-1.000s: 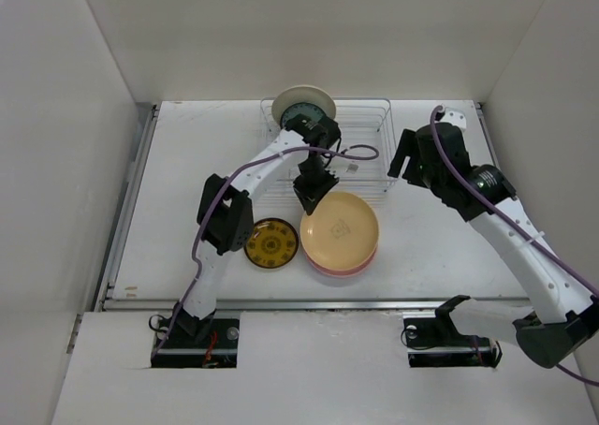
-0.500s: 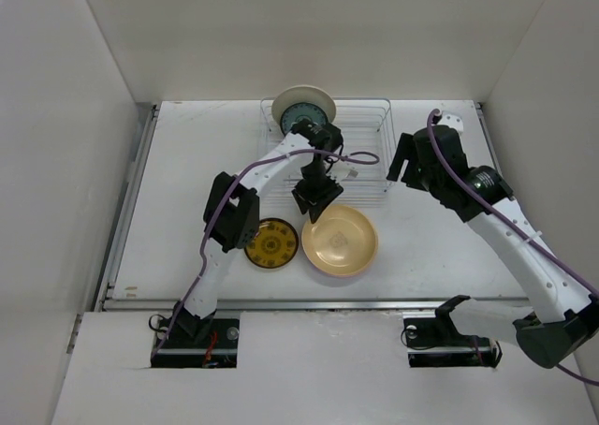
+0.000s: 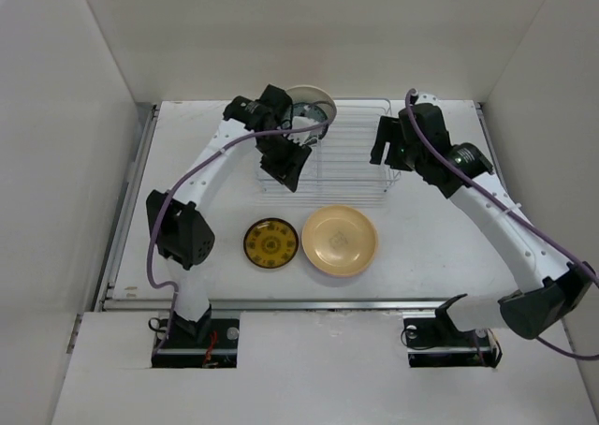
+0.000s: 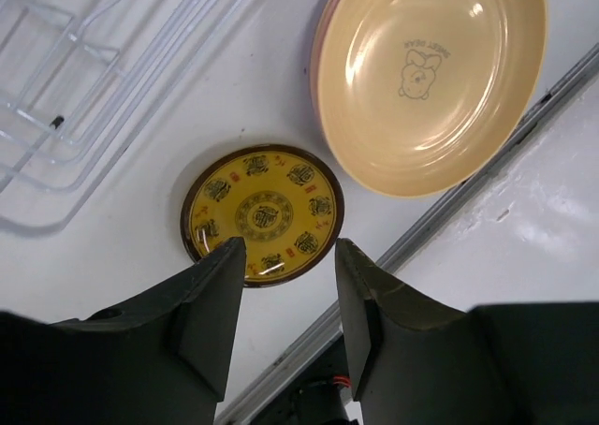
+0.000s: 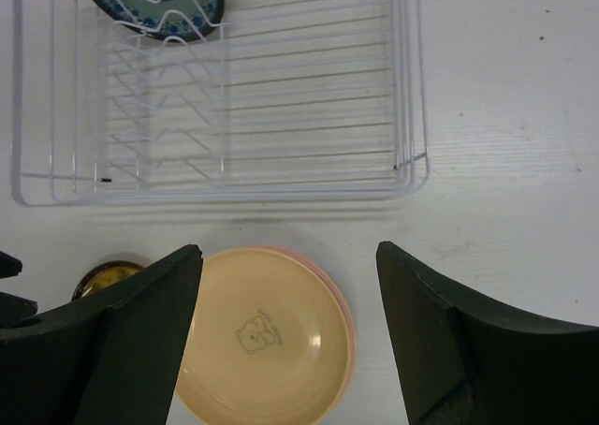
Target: Unload the plates from the dish rack
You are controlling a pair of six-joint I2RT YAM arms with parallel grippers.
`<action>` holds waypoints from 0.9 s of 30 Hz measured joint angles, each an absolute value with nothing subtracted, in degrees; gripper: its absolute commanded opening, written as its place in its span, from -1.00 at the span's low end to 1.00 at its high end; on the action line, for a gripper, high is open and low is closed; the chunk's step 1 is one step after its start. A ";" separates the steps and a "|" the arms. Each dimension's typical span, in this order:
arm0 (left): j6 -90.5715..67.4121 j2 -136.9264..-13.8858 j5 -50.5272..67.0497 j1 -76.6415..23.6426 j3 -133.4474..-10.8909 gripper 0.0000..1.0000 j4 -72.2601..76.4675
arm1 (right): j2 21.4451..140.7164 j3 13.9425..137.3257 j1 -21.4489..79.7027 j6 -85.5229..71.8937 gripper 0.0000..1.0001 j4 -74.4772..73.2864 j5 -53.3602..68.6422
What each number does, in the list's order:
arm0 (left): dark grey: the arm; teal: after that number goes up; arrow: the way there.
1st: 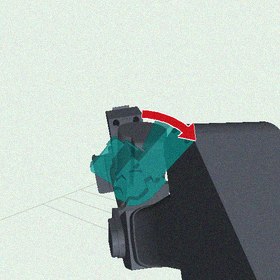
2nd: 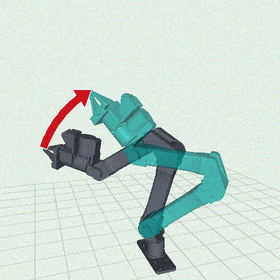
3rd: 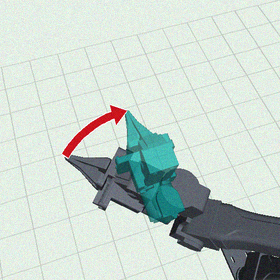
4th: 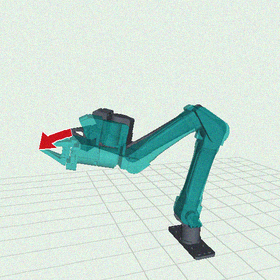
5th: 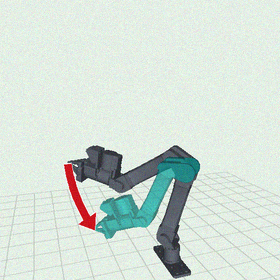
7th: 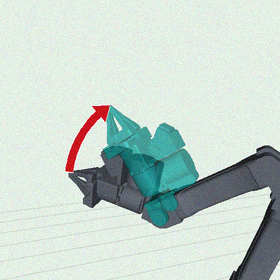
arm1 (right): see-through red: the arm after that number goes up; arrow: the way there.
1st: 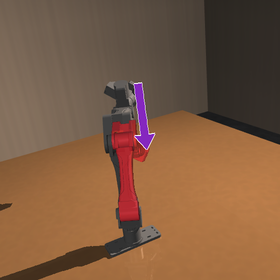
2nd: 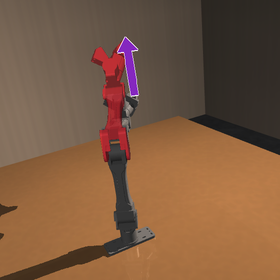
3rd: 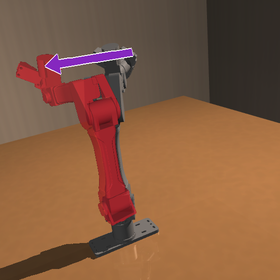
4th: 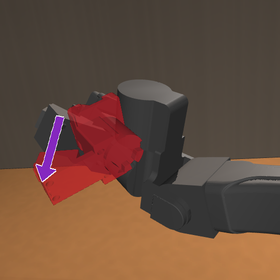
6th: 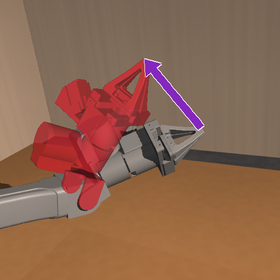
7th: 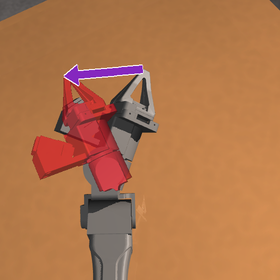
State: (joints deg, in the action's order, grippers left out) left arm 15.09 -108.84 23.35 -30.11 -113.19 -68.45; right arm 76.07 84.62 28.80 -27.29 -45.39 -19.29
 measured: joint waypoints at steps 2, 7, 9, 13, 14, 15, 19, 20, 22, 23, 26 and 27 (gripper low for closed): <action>14.81 -107.42 23.86 -28.16 -110.91 -0.21 -68.16 | 77.49 85.58 28.80 -26.72 0.62 -44.80 -17.63; 14.59 -104.55 24.47 -23.11 -102.26 -0.21 -67.20 | 77.73 79.35 29.69 -26.13 0.51 -42.13 -12.36; 14.37 -102.59 24.60 -19.53 -98.96 -0.18 -66.11 | 77.82 74.26 31.27 -26.11 0.48 -41.63 -10.87; 14.06 -97.58 23.20 -11.97 -95.79 -0.18 -64.40 | 81.97 69.56 37.63 -26.15 0.48 -42.39 -9.78; 13.96 -96.18 22.59 -10.09 -95.39 -0.18 -63.99 | 83.24 69.54 39.29 -26.17 0.48 -42.37 -9.82; 13.82 -94.94 22.20 -8.49 -95.18 -0.18 -63.70 | 84.25 69.54 40.82 -26.20 0.48 -42.19 -9.85; 13.50 -90.08 21.30 -3.88 -93.84 -0.13 -62.17 | 86.85 69.69 45.58 -26.33 0.48 -41.60 -10.37; 13.43 -88.99 21.04 -3.33 -93.03 -0.13 -61.87 | 87.29 69.71 46.09 -26.39 0.48 -41.36 -10.76; 13.39 -87.24 20.51 -2.70 -91.33 -0.09 -61.41 | 89.71 70.08 47.81 -26.55 0.48 -41.34 -11.55; 13.34 -86.37 20.32 -2.46 -90.26 -0.09 -61.04 | 91.13 70.48 48.38 -26.59 0.48 -41.34 -12.03; 13.39 -84.33 19.27 -2.13 -87.13 -0.02 -60.18 | 95.77 71.42 50.06 -26.70 0.48 -41.25 -13.65; 13.41 -83.72 18.94 -2.13 -86.21 -0.02 -59.90 | 97.19 71.64 50.70 -26.76 0.48 -41.25 -14.06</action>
